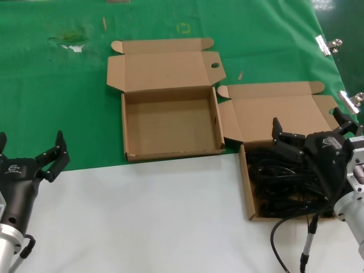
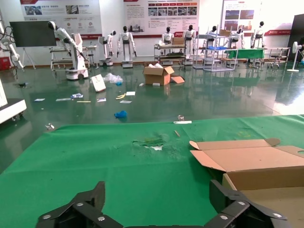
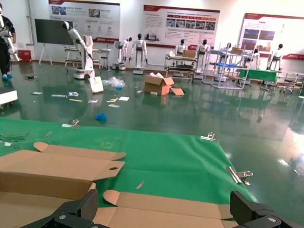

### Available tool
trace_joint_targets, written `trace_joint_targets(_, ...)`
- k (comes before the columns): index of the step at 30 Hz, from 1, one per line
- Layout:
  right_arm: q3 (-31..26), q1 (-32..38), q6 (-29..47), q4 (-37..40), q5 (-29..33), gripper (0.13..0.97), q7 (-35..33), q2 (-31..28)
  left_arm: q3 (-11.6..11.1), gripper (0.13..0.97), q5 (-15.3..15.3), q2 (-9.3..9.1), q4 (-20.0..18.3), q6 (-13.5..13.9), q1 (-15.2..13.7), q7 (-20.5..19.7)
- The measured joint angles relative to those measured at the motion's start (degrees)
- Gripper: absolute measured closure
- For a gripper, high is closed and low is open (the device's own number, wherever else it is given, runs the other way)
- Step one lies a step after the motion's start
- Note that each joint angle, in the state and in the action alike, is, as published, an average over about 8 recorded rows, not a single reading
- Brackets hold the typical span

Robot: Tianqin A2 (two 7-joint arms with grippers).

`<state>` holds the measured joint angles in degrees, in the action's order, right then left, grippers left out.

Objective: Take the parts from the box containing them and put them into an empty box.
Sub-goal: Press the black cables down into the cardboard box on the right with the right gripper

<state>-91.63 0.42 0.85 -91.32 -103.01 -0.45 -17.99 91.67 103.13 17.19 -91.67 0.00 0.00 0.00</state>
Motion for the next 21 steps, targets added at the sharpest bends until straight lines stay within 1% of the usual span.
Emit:
trace_joint_targets(6, -0.1, 0.0, 0.0, -0.1, 0.0, 0.129, 0.0, -0.1, 0.0, 0.348, 0.0, 0.0, 0.0, 0.0, 0.0, 0.0)
trace_joint_targets(7, -0.2, 0.0, 0.0, -0.2, 0.0, 0.129, 0.1, -0.2, 0.0, 0.348, 0.0, 0.0, 0.0, 0.0, 0.0, 0.0)
trace_joint_targets(15, -1.9, -0.1, 0.0, -1.6, -0.6, 0.129, 0.8, -2.5, 0.0, 0.55, 0.0, 0.0, 0.0, 0.0, 0.0, 0.0)
trace_joint_targets(16, -2.1, -0.1, 0.2, -1.8, -0.6, 0.129, 0.9, -3.0, 0.0, 0.55, 0.0, 0.0, 0.0, 0.0, 0.0, 0.0)
trace_joint_targets(21, -2.0, -0.1, 2.8, -2.2, -0.7, 0.129, 0.5, -5.6, 0.0, 0.675, 0.0, 0.0, 0.0, 0.0, 0.0, 0.0)
